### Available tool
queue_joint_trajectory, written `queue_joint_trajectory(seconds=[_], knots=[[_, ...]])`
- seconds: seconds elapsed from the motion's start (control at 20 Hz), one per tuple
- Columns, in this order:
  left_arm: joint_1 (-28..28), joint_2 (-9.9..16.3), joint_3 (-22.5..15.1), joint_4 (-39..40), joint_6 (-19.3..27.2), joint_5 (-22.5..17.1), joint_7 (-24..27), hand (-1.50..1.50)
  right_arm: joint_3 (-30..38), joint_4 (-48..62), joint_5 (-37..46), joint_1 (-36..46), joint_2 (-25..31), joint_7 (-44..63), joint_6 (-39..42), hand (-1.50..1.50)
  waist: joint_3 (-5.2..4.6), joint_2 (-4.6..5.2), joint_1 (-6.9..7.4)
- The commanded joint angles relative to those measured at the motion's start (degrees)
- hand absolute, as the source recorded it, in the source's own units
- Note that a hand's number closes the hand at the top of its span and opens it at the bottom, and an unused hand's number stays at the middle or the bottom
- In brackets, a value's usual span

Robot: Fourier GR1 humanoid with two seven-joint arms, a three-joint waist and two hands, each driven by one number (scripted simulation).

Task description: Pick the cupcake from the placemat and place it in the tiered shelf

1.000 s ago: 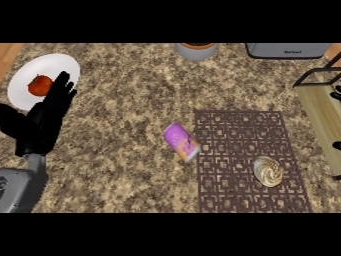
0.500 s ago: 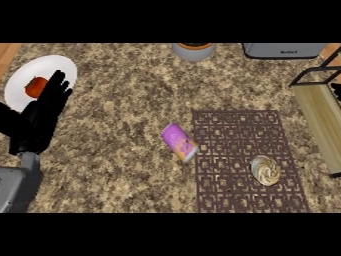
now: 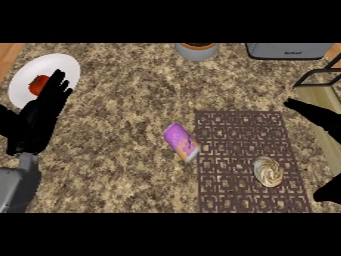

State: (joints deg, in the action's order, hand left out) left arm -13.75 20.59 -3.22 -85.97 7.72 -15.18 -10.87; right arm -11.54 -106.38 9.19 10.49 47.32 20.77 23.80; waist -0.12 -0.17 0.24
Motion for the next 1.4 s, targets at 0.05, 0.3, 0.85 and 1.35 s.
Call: queue_joint_trajectory(seconds=[0.05, 0.3, 0.85, 1.35], knots=[[-2.65, -1.02, 0.59, 3.9, -1.09, 1.42, 1.57, 0.0, -8.92, -4.16, 8.01, 1.85, -7.32, 11.17, -0.34, -1.5, 0.07, 0.22, -0.14], [-2.15, -0.01, 3.32, 4.35, -3.04, 0.04, 1.26, 0.0, -11.05, -1.05, 14.98, 2.53, -6.95, 13.69, 3.32, -1.5, 0.09, 0.24, 0.0], [1.23, -3.42, 3.73, -1.84, -2.53, 3.56, -1.67, 0.0, -9.39, -3.56, 24.96, -3.88, -11.27, 14.21, 9.05, -1.5, 0.12, 0.11, -0.31], [-3.28, -5.64, 6.53, 7.76, -5.71, 5.15, 3.7, 0.0, -11.16, 0.72, 35.49, -10.2, -16.81, 7.21, 3.28, -1.5, 0.11, 0.22, -0.6]])
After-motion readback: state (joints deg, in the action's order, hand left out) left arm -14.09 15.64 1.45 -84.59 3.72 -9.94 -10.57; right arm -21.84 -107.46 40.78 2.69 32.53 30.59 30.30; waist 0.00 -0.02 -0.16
